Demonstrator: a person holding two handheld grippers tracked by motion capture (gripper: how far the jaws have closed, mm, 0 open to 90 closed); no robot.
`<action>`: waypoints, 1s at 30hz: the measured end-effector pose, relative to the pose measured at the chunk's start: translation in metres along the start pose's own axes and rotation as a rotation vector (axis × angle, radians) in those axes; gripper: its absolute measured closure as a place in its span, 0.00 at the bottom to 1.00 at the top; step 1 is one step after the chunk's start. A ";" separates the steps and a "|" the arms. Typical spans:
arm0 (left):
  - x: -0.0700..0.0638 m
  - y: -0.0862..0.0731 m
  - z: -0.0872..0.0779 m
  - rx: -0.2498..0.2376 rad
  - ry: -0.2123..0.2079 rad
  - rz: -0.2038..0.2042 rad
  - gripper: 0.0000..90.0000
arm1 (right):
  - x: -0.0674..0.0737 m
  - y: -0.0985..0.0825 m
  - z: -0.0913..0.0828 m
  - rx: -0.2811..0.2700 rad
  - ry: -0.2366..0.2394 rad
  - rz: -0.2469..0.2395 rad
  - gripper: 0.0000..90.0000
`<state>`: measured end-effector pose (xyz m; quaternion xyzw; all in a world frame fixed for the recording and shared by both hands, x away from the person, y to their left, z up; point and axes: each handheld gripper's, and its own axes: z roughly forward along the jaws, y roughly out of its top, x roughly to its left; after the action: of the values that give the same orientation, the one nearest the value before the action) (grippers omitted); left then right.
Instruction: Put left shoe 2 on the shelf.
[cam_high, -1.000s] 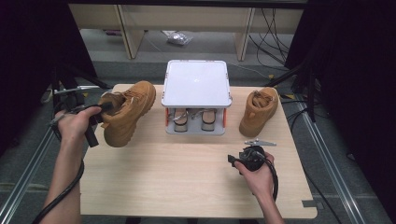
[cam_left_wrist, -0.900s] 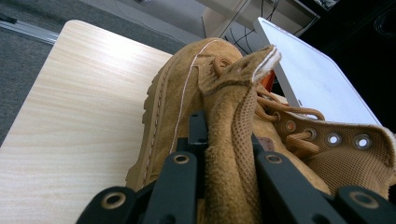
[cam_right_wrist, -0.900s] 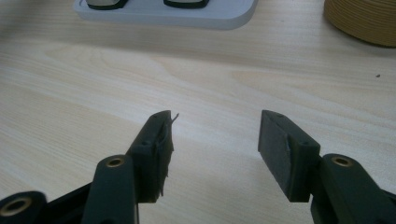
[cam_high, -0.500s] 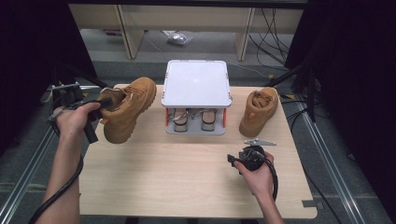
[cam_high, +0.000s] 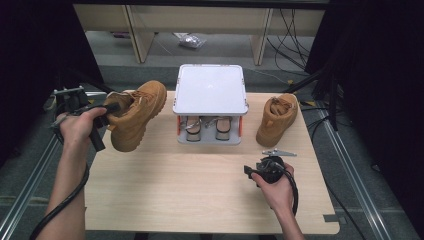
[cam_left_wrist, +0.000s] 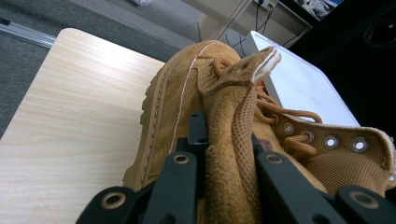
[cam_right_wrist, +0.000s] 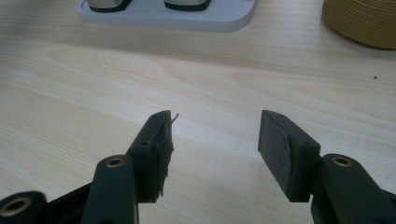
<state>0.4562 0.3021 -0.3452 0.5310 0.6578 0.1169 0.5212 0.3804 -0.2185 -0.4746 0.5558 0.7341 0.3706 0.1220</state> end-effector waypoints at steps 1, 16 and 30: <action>-0.001 0.001 0.000 -0.007 0.000 -0.005 0.91 | 0.000 0.000 0.000 -0.003 0.009 -0.002 0.51; -0.011 0.012 0.000 -0.045 -0.017 -0.024 0.91 | 0.004 -0.001 -0.001 0.024 0.004 0.051 0.51; -0.018 0.018 0.006 -0.056 -0.032 -0.050 0.91 | 0.002 -0.001 0.001 0.022 -0.003 0.019 0.50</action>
<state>0.4699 0.2925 -0.3246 0.5013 0.6590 0.1136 0.5491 0.3793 -0.2161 -0.4758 0.5647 0.7325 0.3628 0.1135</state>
